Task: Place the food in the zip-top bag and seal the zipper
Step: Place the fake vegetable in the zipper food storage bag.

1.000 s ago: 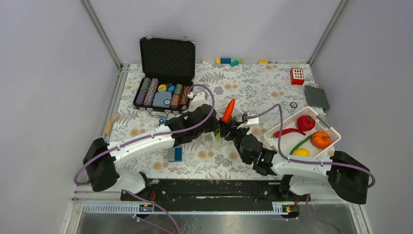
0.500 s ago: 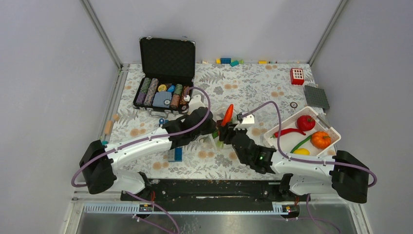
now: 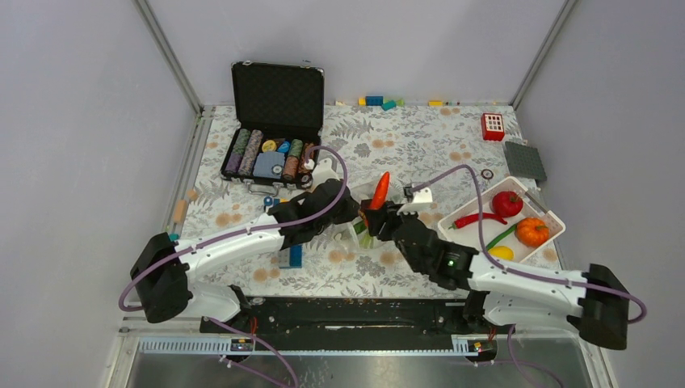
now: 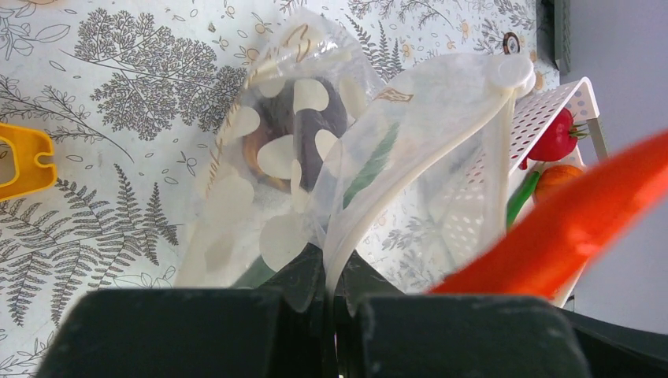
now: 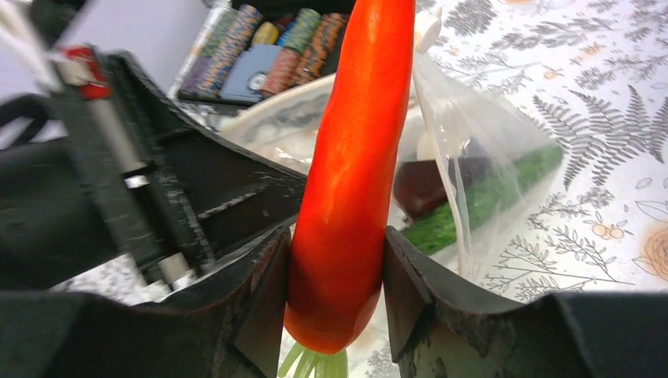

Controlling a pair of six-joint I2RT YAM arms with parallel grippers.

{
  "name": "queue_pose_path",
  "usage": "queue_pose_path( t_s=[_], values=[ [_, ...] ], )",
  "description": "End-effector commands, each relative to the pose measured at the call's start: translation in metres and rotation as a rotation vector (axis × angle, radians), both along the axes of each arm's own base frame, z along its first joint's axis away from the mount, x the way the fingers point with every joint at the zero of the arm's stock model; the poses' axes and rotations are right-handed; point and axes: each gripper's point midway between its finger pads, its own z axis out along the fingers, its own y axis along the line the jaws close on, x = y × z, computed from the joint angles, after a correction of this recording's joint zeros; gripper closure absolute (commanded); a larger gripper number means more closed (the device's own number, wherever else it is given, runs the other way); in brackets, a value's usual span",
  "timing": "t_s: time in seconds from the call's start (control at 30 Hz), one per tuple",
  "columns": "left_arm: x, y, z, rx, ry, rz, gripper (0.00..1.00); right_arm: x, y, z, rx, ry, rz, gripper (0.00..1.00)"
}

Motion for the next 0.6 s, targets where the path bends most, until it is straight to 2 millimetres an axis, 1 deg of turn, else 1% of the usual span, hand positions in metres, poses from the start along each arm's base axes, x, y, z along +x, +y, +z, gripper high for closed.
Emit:
queue_pose_path(
  t_s=[0.0,0.1,0.17,0.23,0.3,0.37,0.47,0.53,0.57],
  values=[
    [0.006,-0.006,0.02,-0.08,-0.064,-0.009,1.0,-0.018,-0.004,0.023,0.089,-0.043,0.095,0.64],
    [0.006,-0.006,0.017,-0.074,-0.055,-0.007,1.0,-0.03,-0.003,0.036,0.122,-0.085,0.185,0.67],
    [0.005,-0.007,0.016,-0.078,-0.05,-0.011,1.0,-0.045,0.008,0.041,0.104,-0.102,0.309,0.69],
    [0.005,-0.007,0.016,-0.077,-0.054,-0.013,1.0,-0.063,0.02,0.045,0.089,-0.091,0.443,0.7],
    [0.004,-0.006,0.016,-0.076,-0.057,-0.016,1.0,-0.073,0.024,0.051,0.132,-0.072,0.494,0.7],
    [0.004,-0.006,0.017,-0.085,-0.062,-0.019,1.0,-0.075,0.021,0.048,0.142,-0.041,0.485,0.72],
    [0.003,-0.007,0.016,-0.092,-0.062,-0.021,1.0,-0.08,0.022,0.033,0.085,0.003,0.517,0.78],
    [0.003,-0.005,0.016,-0.085,-0.061,-0.014,1.0,-0.091,0.027,0.028,0.075,0.039,0.578,0.8],
    [0.004,-0.003,0.015,-0.078,-0.064,-0.01,1.0,-0.098,0.029,0.027,0.074,0.066,0.61,0.79]
  ],
)
